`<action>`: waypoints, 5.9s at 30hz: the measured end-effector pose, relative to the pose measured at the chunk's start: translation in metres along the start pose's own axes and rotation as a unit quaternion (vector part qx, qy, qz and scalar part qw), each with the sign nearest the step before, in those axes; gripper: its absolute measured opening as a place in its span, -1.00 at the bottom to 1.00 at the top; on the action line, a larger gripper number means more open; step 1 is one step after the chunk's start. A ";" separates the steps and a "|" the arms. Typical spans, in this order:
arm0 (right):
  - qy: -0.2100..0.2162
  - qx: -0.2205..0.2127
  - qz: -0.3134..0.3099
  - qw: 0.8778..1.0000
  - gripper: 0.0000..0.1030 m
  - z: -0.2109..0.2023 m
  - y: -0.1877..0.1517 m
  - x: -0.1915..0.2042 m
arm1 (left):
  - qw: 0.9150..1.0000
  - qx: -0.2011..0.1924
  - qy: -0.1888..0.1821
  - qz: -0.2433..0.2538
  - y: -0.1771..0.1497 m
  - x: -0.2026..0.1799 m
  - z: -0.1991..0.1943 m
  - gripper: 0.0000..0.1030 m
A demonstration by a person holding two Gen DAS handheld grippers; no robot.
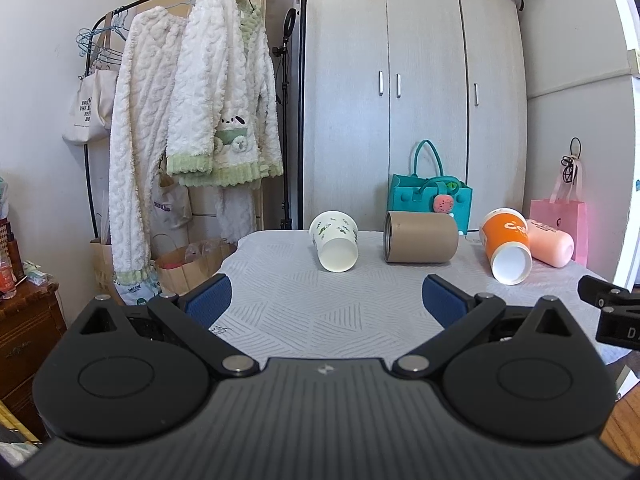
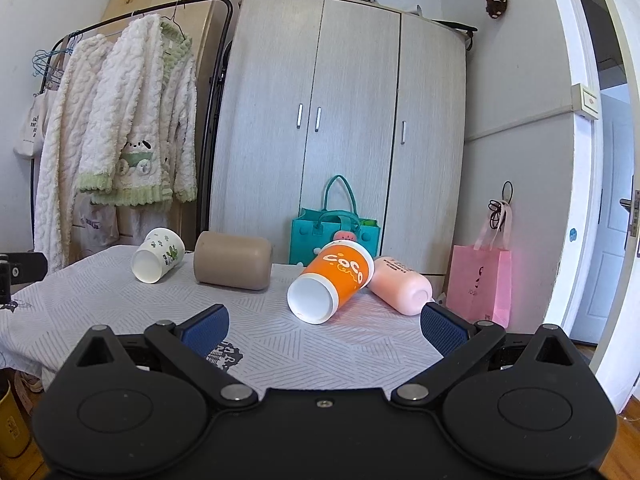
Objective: Flip cup upright
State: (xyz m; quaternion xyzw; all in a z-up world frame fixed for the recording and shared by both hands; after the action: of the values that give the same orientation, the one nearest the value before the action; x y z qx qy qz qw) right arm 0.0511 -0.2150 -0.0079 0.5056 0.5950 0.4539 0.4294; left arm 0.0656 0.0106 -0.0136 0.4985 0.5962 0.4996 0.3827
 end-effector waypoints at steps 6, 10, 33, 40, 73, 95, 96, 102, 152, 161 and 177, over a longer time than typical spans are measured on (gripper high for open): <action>0.002 0.000 -0.002 1.000 1.00 -0.001 -0.001 0.003 | 1.000 0.001 -0.002 0.000 0.000 0.000 0.000 1.00; 0.001 0.000 -0.001 1.000 1.00 -0.001 -0.001 0.003 | 1.000 0.000 -0.001 -0.001 0.000 0.000 0.000 1.00; 0.001 -0.001 0.000 1.000 1.00 -0.004 -0.001 0.000 | 1.000 0.012 -0.009 -0.009 -0.001 -0.002 -0.002 1.00; 0.002 0.000 -0.001 1.000 1.00 -0.003 0.000 0.000 | 1.000 0.013 -0.010 -0.008 -0.002 -0.002 -0.002 1.00; 0.343 0.176 -0.023 0.922 1.00 0.149 0.088 0.121 | 0.987 0.117 -0.092 0.055 0.093 0.027 0.169 1.00; 0.252 0.205 -0.067 0.943 0.50 0.278 0.052 0.163 | 0.951 0.234 -0.190 -0.062 0.044 0.019 0.275 0.94; 0.249 0.206 -0.067 0.944 0.50 0.279 0.051 0.163 | 0.951 0.235 -0.192 -0.065 0.043 0.018 0.275 0.94; 0.221 0.209 -0.098 0.948 0.50 0.294 0.045 0.168 | 0.950 0.232 -0.195 -0.073 0.042 0.014 0.275 0.93; 0.211 0.171 -0.077 0.959 0.16 0.111 0.027 0.063 | 0.921 0.275 -0.275 0.011 0.039 -0.072 0.112 0.92; 0.232 0.188 -0.008 0.954 0.16 0.094 0.012 0.047 | 0.907 0.303 -0.292 0.020 0.031 -0.098 0.093 0.92; 0.334 0.277 0.067 0.899 0.84 0.112 0.014 0.029 | 0.885 0.356 -0.300 -0.025 0.014 -0.111 0.125 0.92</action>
State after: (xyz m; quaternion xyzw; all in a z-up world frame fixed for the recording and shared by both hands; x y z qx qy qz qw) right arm 0.1588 -0.1736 -0.0203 0.4612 0.7698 0.4410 0.0168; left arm 0.2107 -0.0708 -0.0307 0.7121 0.6032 0.0707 0.3523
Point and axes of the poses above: each gripper's, at about its wrist camera, not at the fingertips, and z roughly the way its jaws point, x to its left, y to its top, the point moved 8 cm from there along z, roughly the way its jaws point, and after that the axes turned 15 degrees about y, right-handed, at the moved point
